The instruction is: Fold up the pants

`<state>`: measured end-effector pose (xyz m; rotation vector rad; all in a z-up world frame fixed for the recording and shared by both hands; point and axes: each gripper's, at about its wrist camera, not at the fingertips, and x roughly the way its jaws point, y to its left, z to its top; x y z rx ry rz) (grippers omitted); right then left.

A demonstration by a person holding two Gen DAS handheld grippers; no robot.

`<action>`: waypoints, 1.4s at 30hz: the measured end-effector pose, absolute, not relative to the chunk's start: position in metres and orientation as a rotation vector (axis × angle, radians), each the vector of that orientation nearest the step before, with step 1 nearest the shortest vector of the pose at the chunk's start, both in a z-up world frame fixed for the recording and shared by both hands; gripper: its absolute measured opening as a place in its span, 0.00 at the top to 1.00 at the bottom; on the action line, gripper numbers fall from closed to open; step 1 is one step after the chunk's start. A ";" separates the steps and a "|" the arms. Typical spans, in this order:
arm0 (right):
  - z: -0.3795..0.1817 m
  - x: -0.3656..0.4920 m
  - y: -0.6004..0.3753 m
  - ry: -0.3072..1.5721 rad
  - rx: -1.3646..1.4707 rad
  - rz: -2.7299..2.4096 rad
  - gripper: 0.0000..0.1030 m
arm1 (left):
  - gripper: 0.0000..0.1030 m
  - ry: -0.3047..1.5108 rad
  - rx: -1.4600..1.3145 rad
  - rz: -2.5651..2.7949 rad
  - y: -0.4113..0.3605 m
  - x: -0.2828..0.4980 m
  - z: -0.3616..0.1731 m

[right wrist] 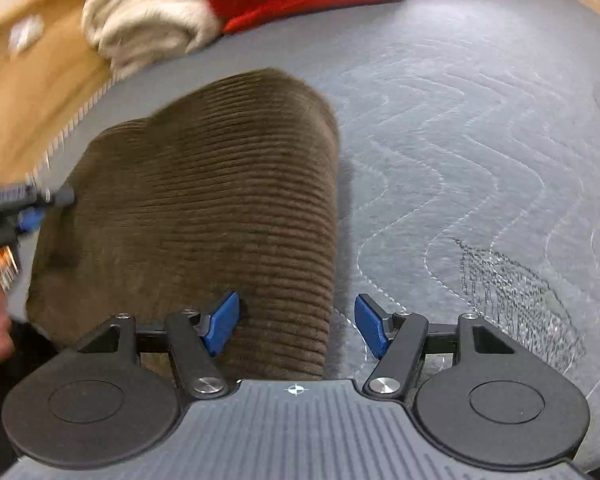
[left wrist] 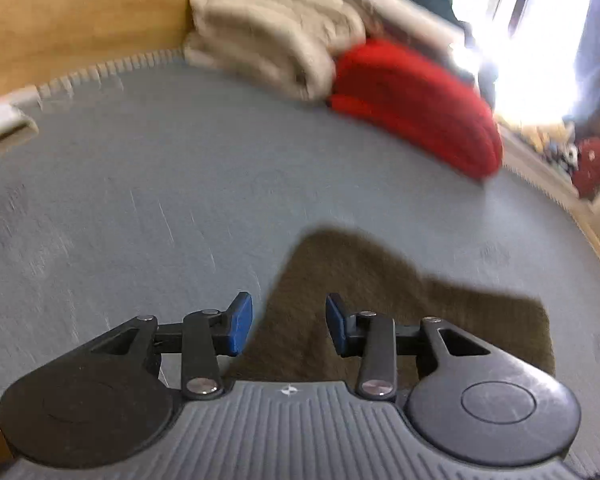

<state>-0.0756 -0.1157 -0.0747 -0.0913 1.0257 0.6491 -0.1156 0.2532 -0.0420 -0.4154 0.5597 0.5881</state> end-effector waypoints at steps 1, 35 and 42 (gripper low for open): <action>-0.076 -0.077 -0.114 1.018 -0.118 0.645 0.36 | 0.53 0.535 -0.385 0.583 0.248 -0.117 -0.039; -0.038 0.033 -0.050 0.952 -0.010 0.478 0.54 | 0.74 0.723 -0.447 0.519 0.262 -0.080 -0.077; -0.041 -0.057 -0.083 1.011 -0.155 0.597 0.52 | 0.74 0.601 -0.484 0.479 0.258 -0.100 -0.056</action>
